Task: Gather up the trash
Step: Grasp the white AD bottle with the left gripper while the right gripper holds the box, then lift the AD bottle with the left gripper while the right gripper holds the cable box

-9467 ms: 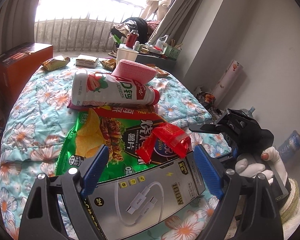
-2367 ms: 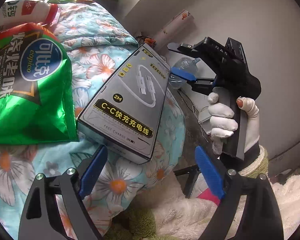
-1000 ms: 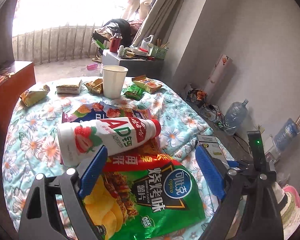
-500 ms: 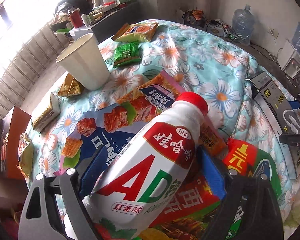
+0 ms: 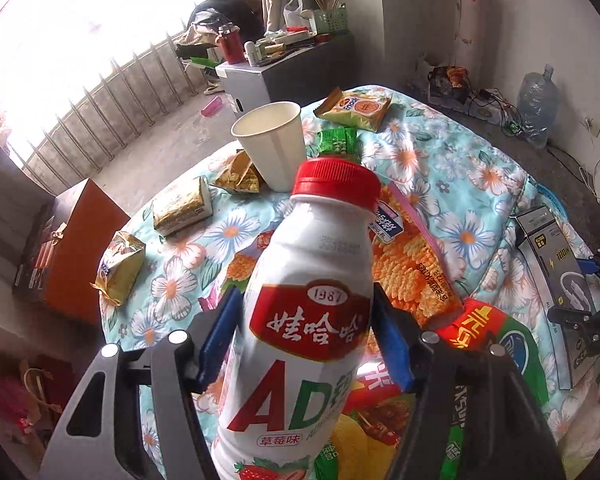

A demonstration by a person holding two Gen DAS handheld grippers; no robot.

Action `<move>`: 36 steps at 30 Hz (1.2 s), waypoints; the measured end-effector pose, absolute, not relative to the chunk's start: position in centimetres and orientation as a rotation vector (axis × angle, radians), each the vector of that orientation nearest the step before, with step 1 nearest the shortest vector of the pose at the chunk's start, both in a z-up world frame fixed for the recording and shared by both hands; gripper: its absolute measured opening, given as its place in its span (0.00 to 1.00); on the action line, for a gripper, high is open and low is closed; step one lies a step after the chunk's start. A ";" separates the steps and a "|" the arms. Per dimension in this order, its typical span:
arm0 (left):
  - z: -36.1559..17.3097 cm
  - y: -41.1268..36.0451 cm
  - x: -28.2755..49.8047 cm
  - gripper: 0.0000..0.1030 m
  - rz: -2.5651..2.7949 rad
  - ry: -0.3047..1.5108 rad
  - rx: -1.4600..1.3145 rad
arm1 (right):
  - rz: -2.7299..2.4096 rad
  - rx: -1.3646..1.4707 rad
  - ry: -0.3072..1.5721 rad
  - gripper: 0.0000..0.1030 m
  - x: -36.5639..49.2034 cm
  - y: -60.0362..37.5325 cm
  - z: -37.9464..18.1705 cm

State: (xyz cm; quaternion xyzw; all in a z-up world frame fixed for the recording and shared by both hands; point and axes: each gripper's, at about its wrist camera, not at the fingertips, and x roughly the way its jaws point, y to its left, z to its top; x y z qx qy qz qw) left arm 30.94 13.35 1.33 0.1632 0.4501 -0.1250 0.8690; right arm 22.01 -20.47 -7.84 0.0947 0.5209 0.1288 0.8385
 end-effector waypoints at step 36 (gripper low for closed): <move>-7.1 8.1 15.4 0.72 -0.424 1.052 -0.266 | 0.169 0.113 1.052 0.92 21.2 -20.6 -5.2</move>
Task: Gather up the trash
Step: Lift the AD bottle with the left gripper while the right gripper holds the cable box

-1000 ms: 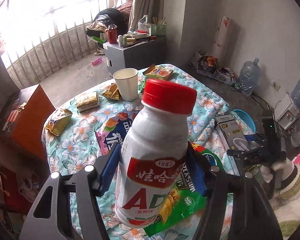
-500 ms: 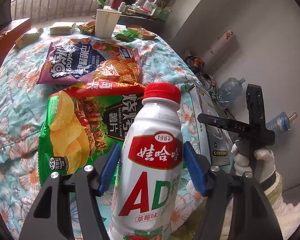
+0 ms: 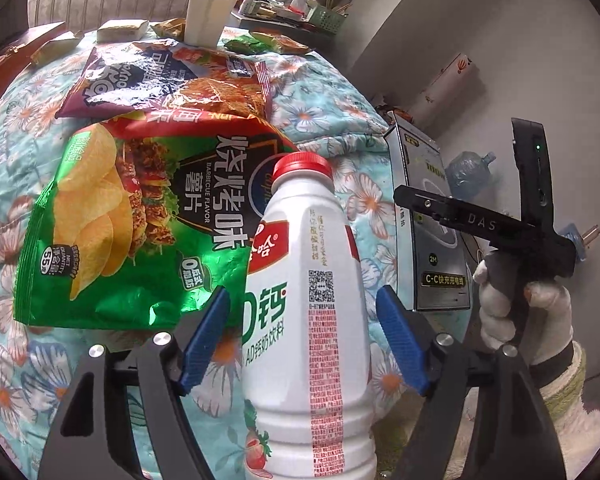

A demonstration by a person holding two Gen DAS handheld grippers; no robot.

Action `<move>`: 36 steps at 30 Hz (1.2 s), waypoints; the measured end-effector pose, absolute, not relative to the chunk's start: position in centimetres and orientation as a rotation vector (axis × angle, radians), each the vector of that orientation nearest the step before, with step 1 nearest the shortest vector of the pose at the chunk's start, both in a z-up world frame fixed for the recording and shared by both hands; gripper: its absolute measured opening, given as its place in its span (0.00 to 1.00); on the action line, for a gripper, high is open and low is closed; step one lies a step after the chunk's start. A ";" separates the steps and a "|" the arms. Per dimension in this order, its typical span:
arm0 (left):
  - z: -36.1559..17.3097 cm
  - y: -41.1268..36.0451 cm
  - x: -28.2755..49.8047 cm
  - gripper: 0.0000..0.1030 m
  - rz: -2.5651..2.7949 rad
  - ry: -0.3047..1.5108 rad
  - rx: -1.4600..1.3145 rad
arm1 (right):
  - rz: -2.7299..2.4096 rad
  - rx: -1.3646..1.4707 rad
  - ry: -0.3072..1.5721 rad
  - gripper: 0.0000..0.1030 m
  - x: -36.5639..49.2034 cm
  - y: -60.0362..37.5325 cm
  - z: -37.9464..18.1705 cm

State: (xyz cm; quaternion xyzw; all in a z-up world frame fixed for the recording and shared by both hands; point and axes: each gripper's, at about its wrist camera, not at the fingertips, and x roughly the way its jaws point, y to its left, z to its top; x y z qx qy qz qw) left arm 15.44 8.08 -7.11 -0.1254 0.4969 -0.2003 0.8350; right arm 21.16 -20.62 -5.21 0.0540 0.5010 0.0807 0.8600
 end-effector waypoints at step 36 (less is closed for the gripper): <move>-9.2 6.3 15.3 0.74 -0.523 1.210 -0.244 | 0.186 0.037 1.152 0.91 19.5 -16.7 -7.7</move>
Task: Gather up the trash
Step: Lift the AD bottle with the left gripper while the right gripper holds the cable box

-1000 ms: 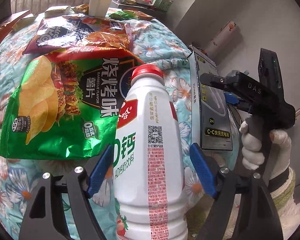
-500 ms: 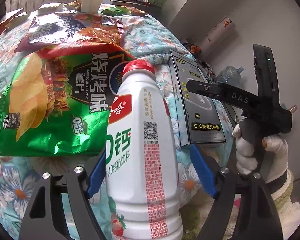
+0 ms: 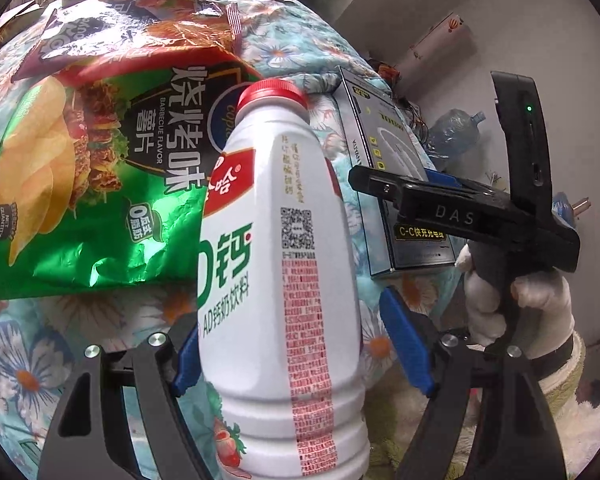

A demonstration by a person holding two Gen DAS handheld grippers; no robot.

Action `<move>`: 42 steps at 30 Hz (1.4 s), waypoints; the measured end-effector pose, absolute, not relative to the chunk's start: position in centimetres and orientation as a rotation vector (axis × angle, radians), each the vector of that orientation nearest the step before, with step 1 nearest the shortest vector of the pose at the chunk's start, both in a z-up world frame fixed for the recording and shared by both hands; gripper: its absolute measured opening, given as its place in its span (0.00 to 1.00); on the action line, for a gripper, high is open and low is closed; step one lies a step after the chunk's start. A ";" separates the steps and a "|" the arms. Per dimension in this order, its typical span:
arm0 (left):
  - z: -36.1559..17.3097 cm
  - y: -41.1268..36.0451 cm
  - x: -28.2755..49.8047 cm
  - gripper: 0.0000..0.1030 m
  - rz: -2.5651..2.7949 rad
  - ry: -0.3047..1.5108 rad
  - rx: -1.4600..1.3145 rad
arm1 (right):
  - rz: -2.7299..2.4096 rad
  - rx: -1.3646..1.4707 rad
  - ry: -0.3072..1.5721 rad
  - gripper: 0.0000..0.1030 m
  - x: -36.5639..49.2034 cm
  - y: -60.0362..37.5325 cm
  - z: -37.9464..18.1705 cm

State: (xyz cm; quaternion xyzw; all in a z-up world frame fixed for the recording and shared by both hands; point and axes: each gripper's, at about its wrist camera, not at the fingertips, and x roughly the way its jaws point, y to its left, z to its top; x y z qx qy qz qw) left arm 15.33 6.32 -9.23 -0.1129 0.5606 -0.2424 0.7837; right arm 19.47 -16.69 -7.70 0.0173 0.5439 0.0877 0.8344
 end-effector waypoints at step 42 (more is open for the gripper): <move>-8.6 4.6 17.7 0.69 -0.325 1.170 -0.051 | 0.253 0.179 1.171 0.91 19.4 -19.1 -8.2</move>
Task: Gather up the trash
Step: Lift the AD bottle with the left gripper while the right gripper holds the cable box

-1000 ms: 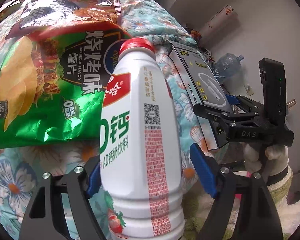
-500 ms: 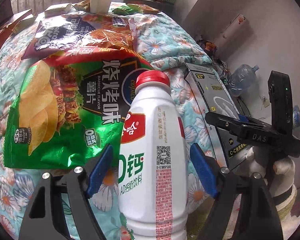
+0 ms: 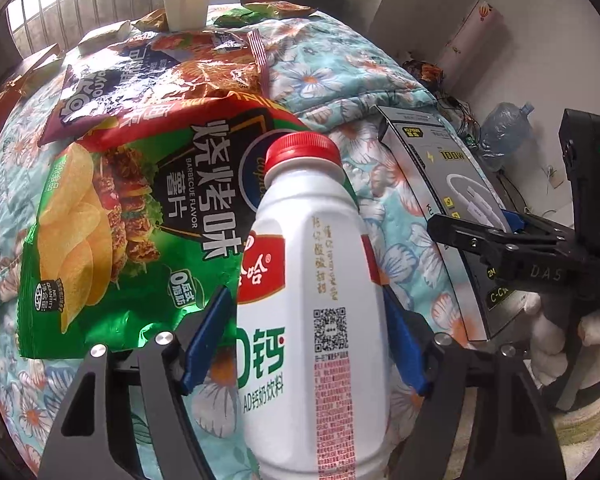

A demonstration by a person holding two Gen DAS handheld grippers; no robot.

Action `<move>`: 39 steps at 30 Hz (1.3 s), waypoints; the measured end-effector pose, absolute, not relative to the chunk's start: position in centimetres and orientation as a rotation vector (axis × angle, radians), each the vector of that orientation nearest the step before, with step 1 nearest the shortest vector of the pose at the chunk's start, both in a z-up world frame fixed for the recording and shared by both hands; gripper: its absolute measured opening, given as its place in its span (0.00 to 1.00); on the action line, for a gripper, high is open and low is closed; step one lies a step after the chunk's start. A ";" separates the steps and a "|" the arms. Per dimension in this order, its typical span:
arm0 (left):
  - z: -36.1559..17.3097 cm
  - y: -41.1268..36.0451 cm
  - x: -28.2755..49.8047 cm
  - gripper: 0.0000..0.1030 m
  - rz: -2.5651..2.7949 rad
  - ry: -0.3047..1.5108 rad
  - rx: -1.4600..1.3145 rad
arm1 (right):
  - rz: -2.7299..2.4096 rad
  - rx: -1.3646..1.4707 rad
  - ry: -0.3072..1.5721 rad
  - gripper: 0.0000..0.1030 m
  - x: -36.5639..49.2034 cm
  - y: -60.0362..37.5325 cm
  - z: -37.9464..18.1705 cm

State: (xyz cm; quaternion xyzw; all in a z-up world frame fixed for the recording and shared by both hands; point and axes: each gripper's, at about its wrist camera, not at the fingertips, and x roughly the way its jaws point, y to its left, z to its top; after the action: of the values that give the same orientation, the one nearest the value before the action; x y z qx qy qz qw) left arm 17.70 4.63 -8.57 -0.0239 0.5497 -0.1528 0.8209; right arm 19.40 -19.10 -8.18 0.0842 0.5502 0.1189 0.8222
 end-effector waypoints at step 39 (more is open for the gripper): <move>-5.0 1.1 14.9 0.58 -0.341 1.025 0.053 | 0.256 0.314 1.133 0.80 17.7 -22.0 -7.2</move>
State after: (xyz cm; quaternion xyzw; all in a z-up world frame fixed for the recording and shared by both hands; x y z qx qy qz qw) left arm 14.92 1.14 -5.04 0.0252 0.4877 -0.1624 0.8574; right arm 17.65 -21.96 -7.20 0.1477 0.5327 0.1206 0.8245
